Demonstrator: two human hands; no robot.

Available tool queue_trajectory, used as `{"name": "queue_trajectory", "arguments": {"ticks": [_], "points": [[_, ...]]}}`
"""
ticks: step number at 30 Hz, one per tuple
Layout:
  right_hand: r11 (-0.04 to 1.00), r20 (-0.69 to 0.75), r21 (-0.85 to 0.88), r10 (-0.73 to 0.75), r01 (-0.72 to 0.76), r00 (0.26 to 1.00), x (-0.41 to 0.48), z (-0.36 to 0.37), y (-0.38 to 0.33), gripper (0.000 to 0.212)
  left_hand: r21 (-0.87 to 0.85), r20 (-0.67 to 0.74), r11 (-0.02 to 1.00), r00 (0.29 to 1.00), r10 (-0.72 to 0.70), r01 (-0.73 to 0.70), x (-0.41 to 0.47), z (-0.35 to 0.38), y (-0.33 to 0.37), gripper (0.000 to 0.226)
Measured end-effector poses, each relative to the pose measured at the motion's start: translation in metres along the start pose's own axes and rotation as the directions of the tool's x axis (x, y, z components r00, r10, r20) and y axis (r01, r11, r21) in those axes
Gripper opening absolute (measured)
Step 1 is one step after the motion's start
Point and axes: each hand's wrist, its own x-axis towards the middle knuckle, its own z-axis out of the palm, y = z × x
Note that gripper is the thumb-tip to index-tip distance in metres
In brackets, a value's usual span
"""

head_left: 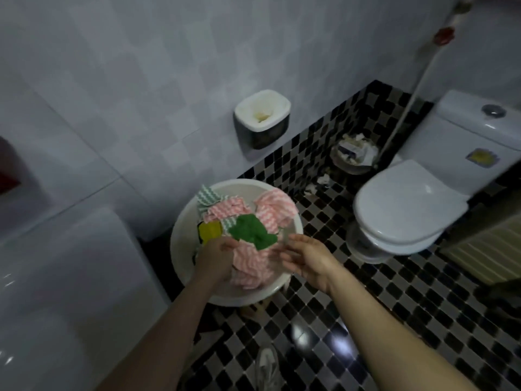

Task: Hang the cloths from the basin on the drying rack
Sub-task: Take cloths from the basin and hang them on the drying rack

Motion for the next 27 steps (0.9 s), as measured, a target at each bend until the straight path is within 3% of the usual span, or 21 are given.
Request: {"name": "queue_trajectory", "arguments": {"ticks": [6, 9, 11, 12, 14, 15, 17, 19, 21, 23, 25, 27], "points": [[1.000, -0.040, -0.006, 0.001, -0.001, 0.999, 0.060, 0.029, 0.006, 0.038, 0.098, 0.173, 0.988, 0.975, -0.137, 0.121, 0.040, 0.004, -0.038, 0.038], [0.985, -0.111, -0.159, -0.091, 0.073, 0.990, 0.085, 0.037, -0.001, 0.051, 0.093, 0.166, 0.989, 0.978, -0.128, 0.114, 0.053, 0.016, -0.044, 0.042], [0.890, -0.204, -0.432, -0.254, 0.146, 0.945, 0.094, 0.042, -0.009, 0.053, 0.084, 0.123, 0.992, 0.987, -0.104, 0.095, 0.060, 0.025, -0.049, 0.036], [0.783, -0.255, -0.600, -0.381, 0.164, 0.889, 0.099, 0.043, -0.014, 0.049, 0.076, 0.092, 0.992, 0.990, -0.103, 0.096, 0.064, 0.028, -0.051, 0.033], [0.549, -0.291, -0.830, -0.575, 0.097, 0.765, 0.103, 0.041, -0.023, 0.050, 0.057, 0.031, 0.991, 0.992, -0.123, 0.121, 0.069, 0.031, -0.053, 0.030], [0.480, -0.305, -0.877, -0.604, 0.031, 0.737, 0.108, 0.039, -0.027, 0.056, 0.062, 0.020, 0.987, 0.989, -0.150, 0.148, 0.071, 0.030, -0.053, 0.030], [0.447, -0.325, -0.893, -0.561, -0.051, 0.761, 0.118, 0.034, -0.035, 0.060, 0.088, 0.020, 0.982, 0.985, -0.172, 0.170, 0.076, 0.026, -0.053, 0.021], [0.491, -0.322, -0.871, -0.517, -0.034, 0.793, 0.125, 0.029, -0.038, 0.043, 0.071, 0.011, 0.984, 0.986, -0.165, 0.164, 0.079, 0.018, -0.053, 0.010], [0.534, -0.348, -0.846, -0.568, 0.012, 0.746, 0.128, 0.027, -0.039, 0.028, -0.020, -0.015, 0.988, 0.988, -0.151, 0.151, 0.080, 0.005, -0.052, 0.020], [0.550, -0.332, -0.826, -0.654, 0.126, 0.680, 0.128, 0.029, -0.039, 0.020, -0.250, -0.034, 0.956, 0.985, -0.170, 0.156, 0.082, -0.009, -0.043, 0.019], [0.531, -0.272, -0.809, -0.718, 0.252, 0.640, 0.127, 0.032, -0.039, 0.016, -0.514, -0.031, 0.847, 0.984, -0.176, 0.136, 0.086, -0.020, -0.030, 0.019], [0.474, -0.241, -0.850, -0.736, 0.229, 0.632, 0.130, 0.032, -0.041, 0.019, -0.687, 0.011, 0.719, 0.990, -0.139, 0.109, 0.093, -0.029, -0.021, 0.022]]}}
